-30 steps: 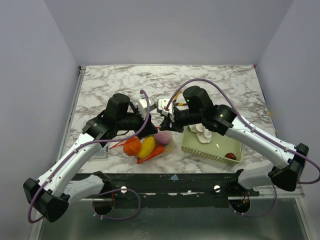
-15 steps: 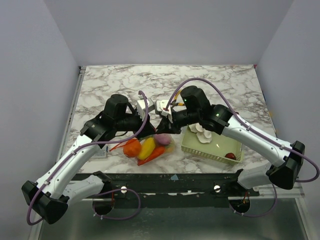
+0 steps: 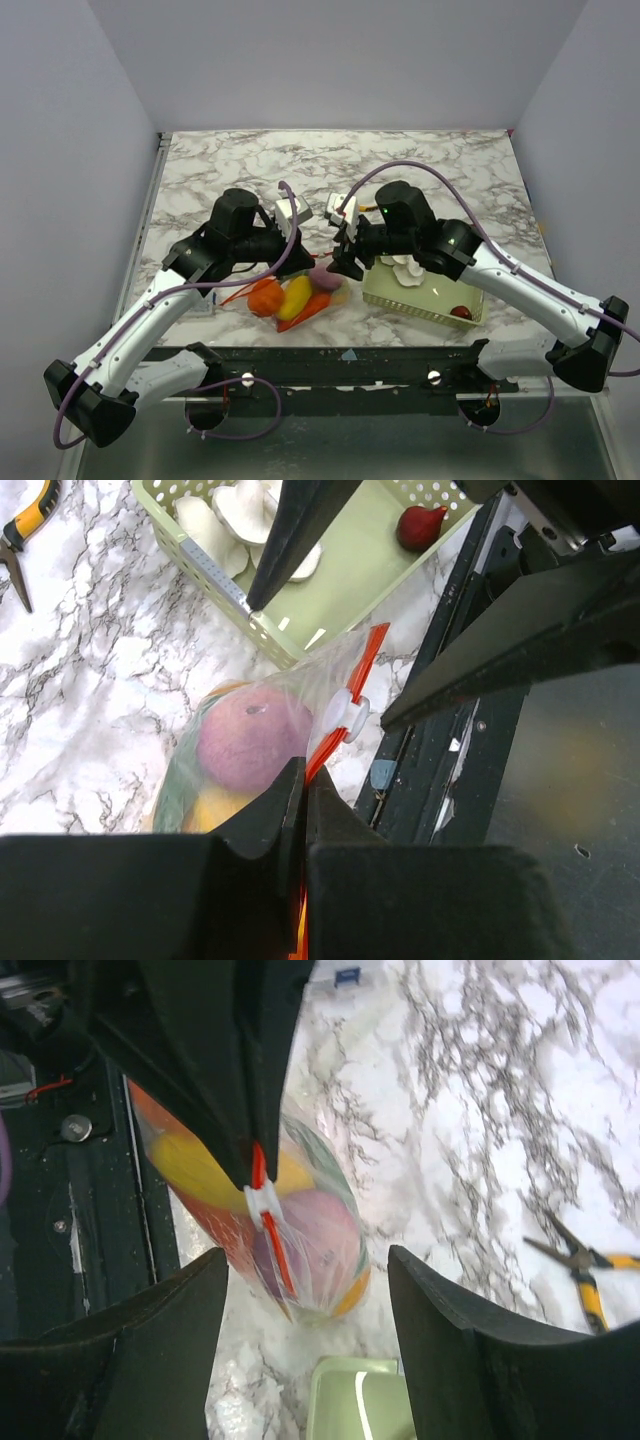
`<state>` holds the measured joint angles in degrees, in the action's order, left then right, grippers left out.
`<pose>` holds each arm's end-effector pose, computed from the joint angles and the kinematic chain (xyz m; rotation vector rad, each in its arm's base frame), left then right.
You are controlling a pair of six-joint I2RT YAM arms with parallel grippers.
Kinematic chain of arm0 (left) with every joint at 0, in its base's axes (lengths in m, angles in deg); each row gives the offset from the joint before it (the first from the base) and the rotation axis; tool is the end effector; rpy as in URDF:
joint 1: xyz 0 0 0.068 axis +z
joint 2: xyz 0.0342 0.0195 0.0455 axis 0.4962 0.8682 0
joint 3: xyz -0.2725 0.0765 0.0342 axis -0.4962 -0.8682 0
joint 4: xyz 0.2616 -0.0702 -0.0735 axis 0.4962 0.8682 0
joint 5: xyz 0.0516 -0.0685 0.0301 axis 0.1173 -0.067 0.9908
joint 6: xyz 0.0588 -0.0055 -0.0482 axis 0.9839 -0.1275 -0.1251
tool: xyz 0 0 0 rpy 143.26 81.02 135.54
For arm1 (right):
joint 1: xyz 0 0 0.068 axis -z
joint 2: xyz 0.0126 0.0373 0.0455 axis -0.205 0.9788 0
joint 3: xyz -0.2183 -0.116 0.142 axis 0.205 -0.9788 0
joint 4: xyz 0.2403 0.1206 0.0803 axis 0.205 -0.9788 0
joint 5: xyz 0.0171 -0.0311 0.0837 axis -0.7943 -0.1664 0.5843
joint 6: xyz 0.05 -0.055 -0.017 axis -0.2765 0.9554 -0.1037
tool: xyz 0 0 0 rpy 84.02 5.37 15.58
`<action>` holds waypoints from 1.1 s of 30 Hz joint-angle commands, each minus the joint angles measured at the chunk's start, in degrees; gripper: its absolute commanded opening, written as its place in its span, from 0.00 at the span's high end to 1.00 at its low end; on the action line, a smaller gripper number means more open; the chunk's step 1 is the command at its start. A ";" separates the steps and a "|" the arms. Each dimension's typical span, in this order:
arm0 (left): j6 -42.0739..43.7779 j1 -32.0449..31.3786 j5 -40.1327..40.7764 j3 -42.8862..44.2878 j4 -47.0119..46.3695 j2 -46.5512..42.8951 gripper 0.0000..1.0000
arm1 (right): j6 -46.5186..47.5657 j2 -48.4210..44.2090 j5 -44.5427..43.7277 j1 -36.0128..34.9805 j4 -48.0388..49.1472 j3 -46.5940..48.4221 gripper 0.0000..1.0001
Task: Place the food in the zip-top bag and seal the zipper
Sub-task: Zip the zipper food storage bag at the center of the board.
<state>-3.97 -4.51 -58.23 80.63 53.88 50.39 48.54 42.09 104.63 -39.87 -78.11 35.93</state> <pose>0.1790 -0.1678 0.3494 0.9770 1.9411 -1.0305 0.1806 0.2676 0.3630 -1.4122 1.6118 0.7523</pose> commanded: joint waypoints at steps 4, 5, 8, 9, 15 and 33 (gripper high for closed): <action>0.55 -0.28 0.01 0.87 -2.18 0.58 1.00 | -1.30 -3.23 -4.53 -0.41 -8.66 1.75 0.34; 0.55 -0.28 -0.03 0.87 -2.13 0.60 1.00 | -0.45 -3.17 -3.39 -0.33 -8.64 1.69 0.35; 0.39 -0.28 -0.61 0.87 -2.27 0.57 1.00 | 1.36 -0.34 -1.13 -0.36 -10.98 4.53 0.39; 0.38 -0.28 -0.77 0.87 -2.31 0.52 1.00 | 1.78 1.28 -1.04 -0.33 -11.96 5.86 0.42; 0.12 -0.28 -1.56 0.85 -2.55 0.25 1.00 | 4.01 5.90 1.66 -0.35 -12.36 9.99 0.51; -1.66 -0.21 -2.53 1.22 -3.69 0.88 0.72 | -1.78 0.96 -1.05 -0.35 1.65 0.40 1.00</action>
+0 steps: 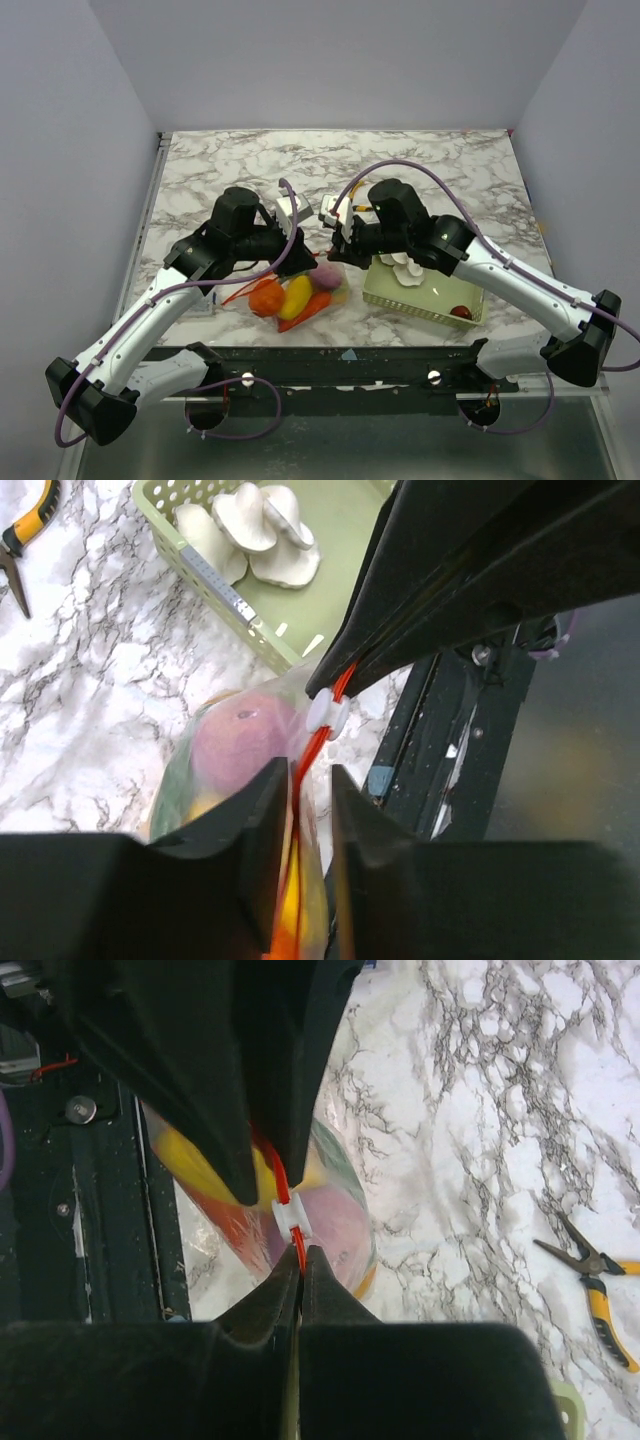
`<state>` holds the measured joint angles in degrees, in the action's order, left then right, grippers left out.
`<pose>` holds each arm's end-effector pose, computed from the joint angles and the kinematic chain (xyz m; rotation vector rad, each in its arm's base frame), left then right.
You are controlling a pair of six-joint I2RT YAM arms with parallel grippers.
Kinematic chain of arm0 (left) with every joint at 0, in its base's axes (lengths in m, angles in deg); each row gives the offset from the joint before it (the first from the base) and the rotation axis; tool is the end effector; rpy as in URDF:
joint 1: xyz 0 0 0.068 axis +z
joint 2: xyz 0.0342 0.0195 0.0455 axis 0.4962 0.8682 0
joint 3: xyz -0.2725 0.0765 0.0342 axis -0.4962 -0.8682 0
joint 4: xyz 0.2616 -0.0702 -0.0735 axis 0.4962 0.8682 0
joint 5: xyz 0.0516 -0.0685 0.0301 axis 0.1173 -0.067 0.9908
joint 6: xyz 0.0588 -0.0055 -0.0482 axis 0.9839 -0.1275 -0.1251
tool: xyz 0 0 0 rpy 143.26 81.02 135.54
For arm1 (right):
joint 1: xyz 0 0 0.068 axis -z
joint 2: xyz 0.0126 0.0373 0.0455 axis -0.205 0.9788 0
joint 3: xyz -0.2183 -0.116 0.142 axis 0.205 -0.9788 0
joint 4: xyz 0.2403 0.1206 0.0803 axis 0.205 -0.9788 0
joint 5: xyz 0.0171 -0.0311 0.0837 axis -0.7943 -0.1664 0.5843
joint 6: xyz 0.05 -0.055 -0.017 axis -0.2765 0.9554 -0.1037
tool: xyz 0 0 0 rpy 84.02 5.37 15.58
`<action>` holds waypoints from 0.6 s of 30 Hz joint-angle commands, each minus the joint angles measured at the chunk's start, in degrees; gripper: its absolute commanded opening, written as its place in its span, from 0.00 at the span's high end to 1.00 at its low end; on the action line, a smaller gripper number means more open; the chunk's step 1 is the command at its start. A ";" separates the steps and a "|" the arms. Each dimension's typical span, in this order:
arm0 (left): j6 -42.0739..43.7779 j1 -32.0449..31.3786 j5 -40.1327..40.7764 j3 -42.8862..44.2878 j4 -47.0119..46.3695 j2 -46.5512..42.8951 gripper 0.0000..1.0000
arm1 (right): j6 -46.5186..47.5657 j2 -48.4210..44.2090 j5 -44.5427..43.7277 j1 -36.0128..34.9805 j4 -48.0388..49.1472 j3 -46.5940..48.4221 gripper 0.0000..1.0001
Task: Place the food in the zip-top bag and seal the zipper
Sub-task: Zip the zipper food storage bag at the center of the board.
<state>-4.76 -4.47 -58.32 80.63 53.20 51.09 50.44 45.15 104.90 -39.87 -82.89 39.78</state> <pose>0.1820 -0.1697 0.3480 0.9651 1.9505 -1.0395 0.1856 0.2744 0.3628 -1.4700 1.6472 0.7353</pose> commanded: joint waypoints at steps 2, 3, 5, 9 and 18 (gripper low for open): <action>-1.70 0.00 -3.29 0.86 -4.59 -0.09 0.60 | -4.83 -2.76 -0.42 -0.34 8.19 -4.82 1.00; -2.40 0.34 -4.06 0.34 -5.99 -0.36 0.56 | -5.31 -3.00 0.17 -0.33 8.85 -5.20 1.00; -4.07 1.19 -6.27 -1.06 -9.93 -0.62 0.52 | -5.87 -3.39 1.03 -0.33 10.28 -5.86 1.00; -5.73 1.64 -10.10 -1.15 -15.31 0.36 0.54 | -7.43 -3.38 0.50 -0.33 13.09 -6.77 1.00; -4.84 1.62 -12.51 -2.62 -16.60 1.04 0.73 | -7.77 -5.65 -1.58 -0.38 14.49 -8.63 1.00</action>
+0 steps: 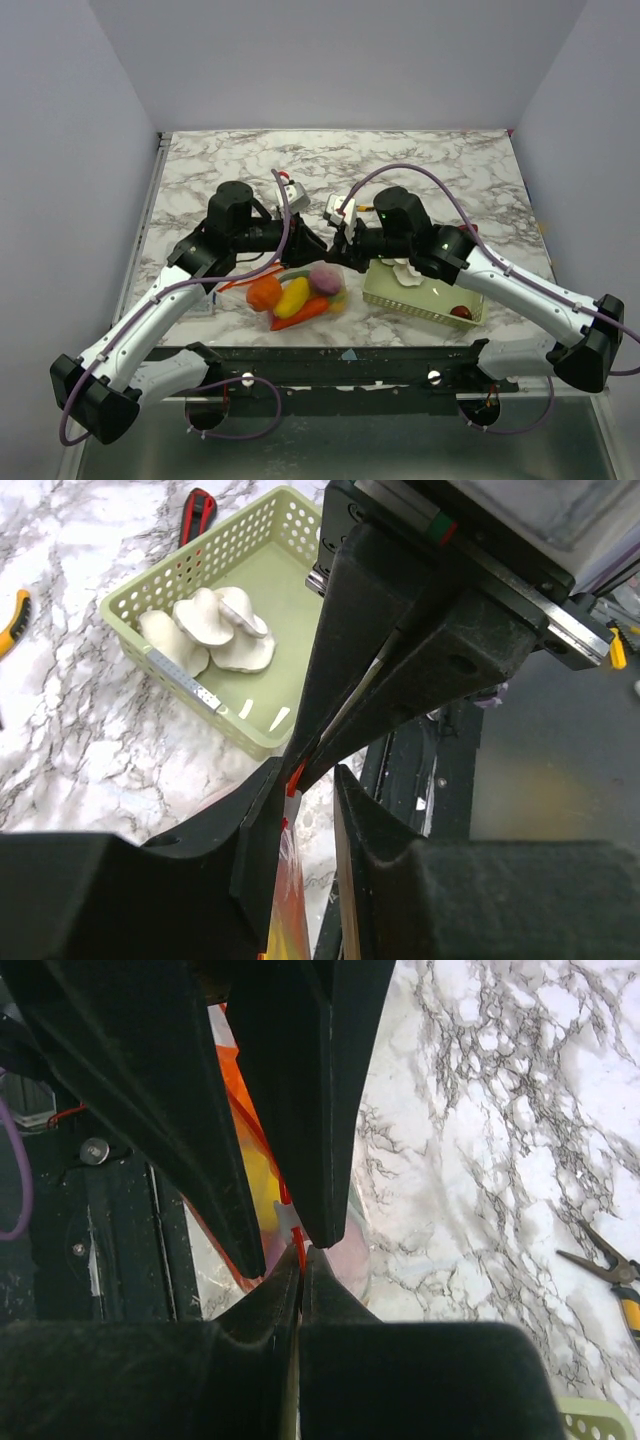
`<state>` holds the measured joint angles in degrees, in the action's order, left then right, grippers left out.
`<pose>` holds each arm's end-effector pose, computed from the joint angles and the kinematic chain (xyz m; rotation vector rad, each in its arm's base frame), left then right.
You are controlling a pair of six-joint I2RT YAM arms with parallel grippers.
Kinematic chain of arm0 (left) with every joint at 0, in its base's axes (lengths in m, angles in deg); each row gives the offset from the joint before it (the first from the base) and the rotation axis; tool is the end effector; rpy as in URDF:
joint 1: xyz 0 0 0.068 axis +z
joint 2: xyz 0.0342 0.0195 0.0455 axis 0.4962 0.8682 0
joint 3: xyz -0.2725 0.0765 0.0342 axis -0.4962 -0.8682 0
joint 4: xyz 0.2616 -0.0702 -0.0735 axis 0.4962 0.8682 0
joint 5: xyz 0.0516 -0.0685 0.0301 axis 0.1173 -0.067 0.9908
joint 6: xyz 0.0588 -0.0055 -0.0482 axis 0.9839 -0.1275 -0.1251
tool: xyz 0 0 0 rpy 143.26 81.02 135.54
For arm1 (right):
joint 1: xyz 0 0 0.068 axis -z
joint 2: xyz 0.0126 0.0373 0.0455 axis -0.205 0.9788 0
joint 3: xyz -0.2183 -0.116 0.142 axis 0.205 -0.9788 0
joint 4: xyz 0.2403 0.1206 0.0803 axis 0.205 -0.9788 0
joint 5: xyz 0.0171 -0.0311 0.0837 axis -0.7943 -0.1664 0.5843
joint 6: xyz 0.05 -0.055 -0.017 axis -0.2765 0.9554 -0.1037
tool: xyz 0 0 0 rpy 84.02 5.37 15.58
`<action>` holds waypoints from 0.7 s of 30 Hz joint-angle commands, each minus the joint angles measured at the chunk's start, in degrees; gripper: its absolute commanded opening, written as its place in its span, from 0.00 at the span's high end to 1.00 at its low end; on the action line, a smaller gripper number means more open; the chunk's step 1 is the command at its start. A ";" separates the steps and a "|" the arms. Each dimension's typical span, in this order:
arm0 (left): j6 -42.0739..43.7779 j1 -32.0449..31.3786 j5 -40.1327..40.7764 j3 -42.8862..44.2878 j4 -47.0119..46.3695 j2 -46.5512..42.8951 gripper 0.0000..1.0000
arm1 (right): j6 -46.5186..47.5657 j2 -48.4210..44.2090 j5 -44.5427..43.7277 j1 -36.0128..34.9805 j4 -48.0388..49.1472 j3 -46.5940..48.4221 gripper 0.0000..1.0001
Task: Place the food in the zip-top bag and seal the zipper
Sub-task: Zip the zipper food storage bag at the center of the board.
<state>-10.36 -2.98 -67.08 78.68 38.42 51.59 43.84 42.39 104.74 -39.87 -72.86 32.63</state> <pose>0.1909 -0.1767 0.3645 0.9589 1.7439 -1.2118 0.1842 0.2723 0.3499 -1.3417 1.6499 0.8040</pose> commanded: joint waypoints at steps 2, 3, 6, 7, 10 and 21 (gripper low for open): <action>0.80 0.23 -3.38 -0.97 -1.51 0.76 0.72 | -1.41 -3.38 -3.14 -0.33 4.89 -2.04 1.00; 0.87 0.26 -3.04 -0.92 -1.08 0.95 0.73 | -1.83 -3.45 -3.78 -0.33 5.21 -2.22 1.00; 0.97 0.17 -3.52 -0.46 0.12 1.72 0.74 | -4.24 -3.62 -5.24 -0.34 7.31 -3.05 1.00; 1.04 0.13 -3.61 -0.43 0.23 1.78 0.74 | -4.82 -3.65 -5.43 -0.37 7.98 -3.24 1.00; 1.72 0.15 -3.33 -0.22 1.21 1.64 0.71 | -5.69 -3.58 -5.86 -0.34 9.15 -3.47 1.00; 3.53 0.26 -0.03 -0.35 4.46 0.64 0.72 | -6.05 -4.42 -5.69 -0.34 8.23 -3.41 1.00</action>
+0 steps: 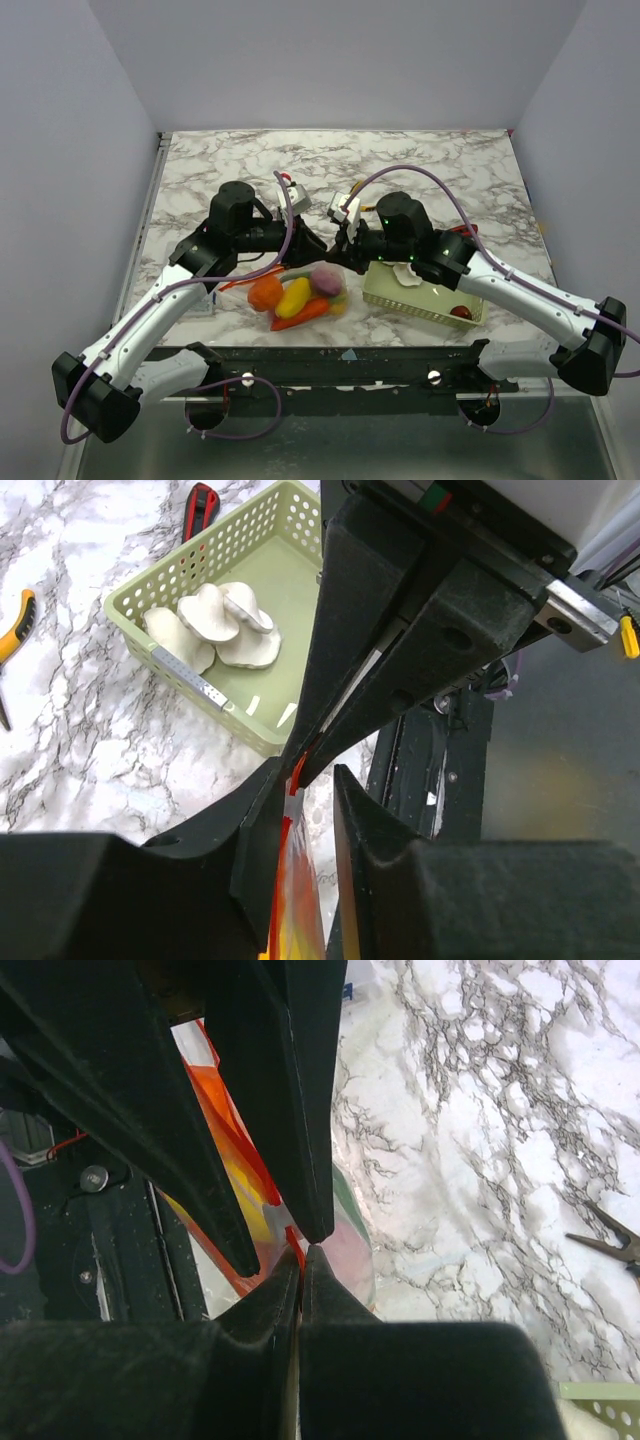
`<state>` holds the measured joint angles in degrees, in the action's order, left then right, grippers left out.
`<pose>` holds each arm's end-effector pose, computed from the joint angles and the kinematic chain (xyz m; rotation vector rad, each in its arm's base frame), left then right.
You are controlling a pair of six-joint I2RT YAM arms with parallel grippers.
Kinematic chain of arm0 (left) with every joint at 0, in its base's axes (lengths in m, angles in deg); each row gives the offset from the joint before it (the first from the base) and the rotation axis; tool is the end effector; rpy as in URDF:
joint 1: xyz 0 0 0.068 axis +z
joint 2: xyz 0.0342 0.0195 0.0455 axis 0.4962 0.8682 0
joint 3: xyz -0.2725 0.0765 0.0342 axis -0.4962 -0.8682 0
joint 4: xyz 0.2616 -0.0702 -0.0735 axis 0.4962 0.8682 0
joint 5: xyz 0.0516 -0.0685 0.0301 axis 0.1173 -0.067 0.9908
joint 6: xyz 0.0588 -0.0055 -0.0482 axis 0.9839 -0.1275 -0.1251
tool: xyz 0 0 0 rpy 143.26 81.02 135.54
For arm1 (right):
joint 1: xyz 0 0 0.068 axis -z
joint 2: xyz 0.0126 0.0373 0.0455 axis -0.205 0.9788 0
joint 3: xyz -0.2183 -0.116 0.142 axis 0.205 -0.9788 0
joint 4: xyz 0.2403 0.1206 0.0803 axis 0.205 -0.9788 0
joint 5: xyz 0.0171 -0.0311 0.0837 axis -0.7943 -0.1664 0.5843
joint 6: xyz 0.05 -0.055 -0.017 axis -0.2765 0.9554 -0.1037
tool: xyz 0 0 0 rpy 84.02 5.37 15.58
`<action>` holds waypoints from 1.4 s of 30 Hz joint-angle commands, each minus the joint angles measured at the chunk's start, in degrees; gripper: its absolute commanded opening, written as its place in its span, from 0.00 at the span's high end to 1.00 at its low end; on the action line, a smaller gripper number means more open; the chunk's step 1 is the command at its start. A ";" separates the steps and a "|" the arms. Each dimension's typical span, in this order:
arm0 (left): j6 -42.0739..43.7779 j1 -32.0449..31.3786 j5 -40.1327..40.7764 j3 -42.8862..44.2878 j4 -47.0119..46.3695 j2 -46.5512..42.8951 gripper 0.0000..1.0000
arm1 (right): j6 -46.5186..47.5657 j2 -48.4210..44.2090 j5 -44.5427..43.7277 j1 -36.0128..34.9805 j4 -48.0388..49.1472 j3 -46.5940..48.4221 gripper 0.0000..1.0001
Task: Place the food in the zip-top bag and seal the zipper
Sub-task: Zip the zipper food storage bag at the center of the board.
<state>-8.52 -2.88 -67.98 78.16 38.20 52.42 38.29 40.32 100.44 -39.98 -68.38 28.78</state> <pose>0.1934 -0.1787 0.3583 0.9910 1.7380 -1.2083 0.1847 0.2666 0.3434 -1.2095 1.7032 0.7922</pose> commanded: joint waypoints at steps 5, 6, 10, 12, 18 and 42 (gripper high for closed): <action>1.86 0.28 1.66 -0.63 3.88 -0.34 0.55 | 0.45 -2.09 -1.20 -0.27 1.75 1.76 1.00; 1.52 0.36 1.15 -0.14 3.97 0.01 0.54 | 0.69 -1.97 -1.04 -0.23 1.08 2.22 1.00; 1.60 0.70 0.56 -0.37 3.80 0.26 0.55 | 0.18 -2.74 -1.04 -0.22 1.80 1.26 1.00; 1.48 0.97 0.90 -0.12 3.89 0.88 0.58 | 0.12 -2.91 -0.72 -0.22 2.51 0.69 1.00; 0.44 2.08 1.65 -0.34 3.31 0.33 0.51 | -0.30 -2.56 -0.26 -0.20 2.40 0.53 1.00; -7.35 2.83 -0.42 -1.71 -2.25 0.75 1.00 | -19.61 -0.72 -13.49 -0.29 6.17 -2.33 1.00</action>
<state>-13.85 -0.21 -70.69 76.87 36.57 53.88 27.01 38.18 94.25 -40.24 -65.65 27.32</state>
